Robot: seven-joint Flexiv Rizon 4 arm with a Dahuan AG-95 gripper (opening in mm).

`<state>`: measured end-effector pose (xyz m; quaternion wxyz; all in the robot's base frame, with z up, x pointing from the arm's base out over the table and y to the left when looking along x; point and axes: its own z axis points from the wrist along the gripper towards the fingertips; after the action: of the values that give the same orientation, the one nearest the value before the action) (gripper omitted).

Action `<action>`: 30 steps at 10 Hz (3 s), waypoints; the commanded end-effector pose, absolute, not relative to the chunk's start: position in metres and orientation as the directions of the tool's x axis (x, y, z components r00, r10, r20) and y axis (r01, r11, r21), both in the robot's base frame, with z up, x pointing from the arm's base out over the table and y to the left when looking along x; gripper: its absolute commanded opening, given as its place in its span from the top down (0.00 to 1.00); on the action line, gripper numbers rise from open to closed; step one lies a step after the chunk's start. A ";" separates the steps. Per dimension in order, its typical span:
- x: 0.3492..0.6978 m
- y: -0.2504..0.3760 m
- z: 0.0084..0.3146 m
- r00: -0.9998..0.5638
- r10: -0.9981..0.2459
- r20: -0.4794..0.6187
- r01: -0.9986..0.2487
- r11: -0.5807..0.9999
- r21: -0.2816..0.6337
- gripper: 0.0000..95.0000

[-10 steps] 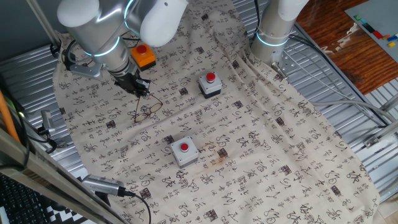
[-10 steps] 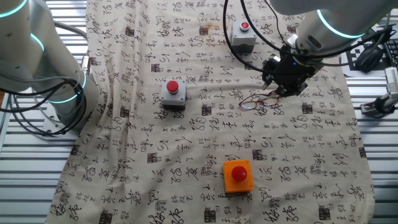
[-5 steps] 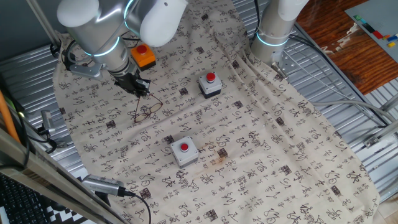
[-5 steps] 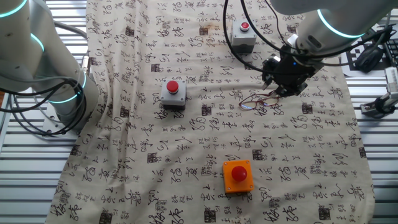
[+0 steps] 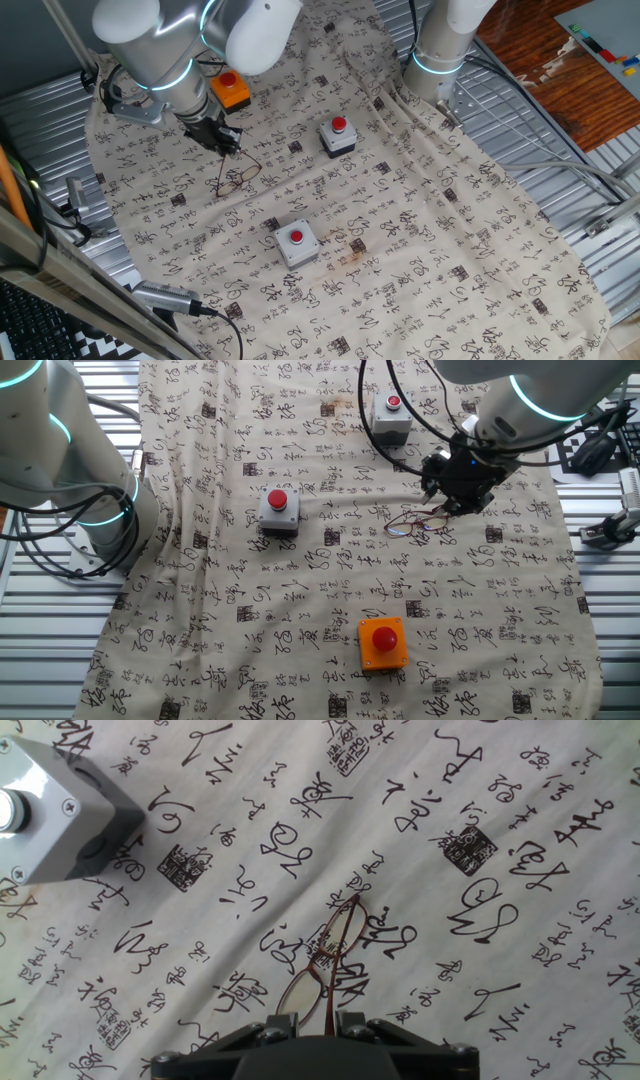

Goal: Unfold the leg of the glasses (with one hand)

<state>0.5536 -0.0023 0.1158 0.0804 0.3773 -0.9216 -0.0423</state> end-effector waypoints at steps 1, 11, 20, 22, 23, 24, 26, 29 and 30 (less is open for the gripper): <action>0.554 -0.002 0.116 -0.702 -0.702 0.116 -0.689 0.712 0.139 0.80; 0.571 -0.005 0.106 -0.663 -0.740 0.117 -0.728 0.673 0.131 0.80; 0.572 0.007 0.115 -0.669 -0.734 0.117 -0.722 0.679 0.133 0.80; 0.573 0.011 0.119 -0.670 -0.733 0.118 -0.721 0.680 0.132 0.80; 0.573 0.013 0.121 -0.673 -0.730 0.120 -0.718 0.683 0.131 0.80; 0.572 0.014 0.121 -0.674 -0.729 0.117 -0.717 0.684 0.133 0.80; 0.571 0.015 0.122 -0.690 -0.715 0.116 -0.702 0.699 0.135 0.80; 0.570 0.013 0.121 -0.703 -0.701 0.121 -0.689 0.713 0.129 1.00; 0.570 0.011 0.119 -0.699 -0.705 0.123 -0.693 0.710 0.125 1.00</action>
<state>0.5695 0.0095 0.1186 0.0818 0.3817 -0.9201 -0.0335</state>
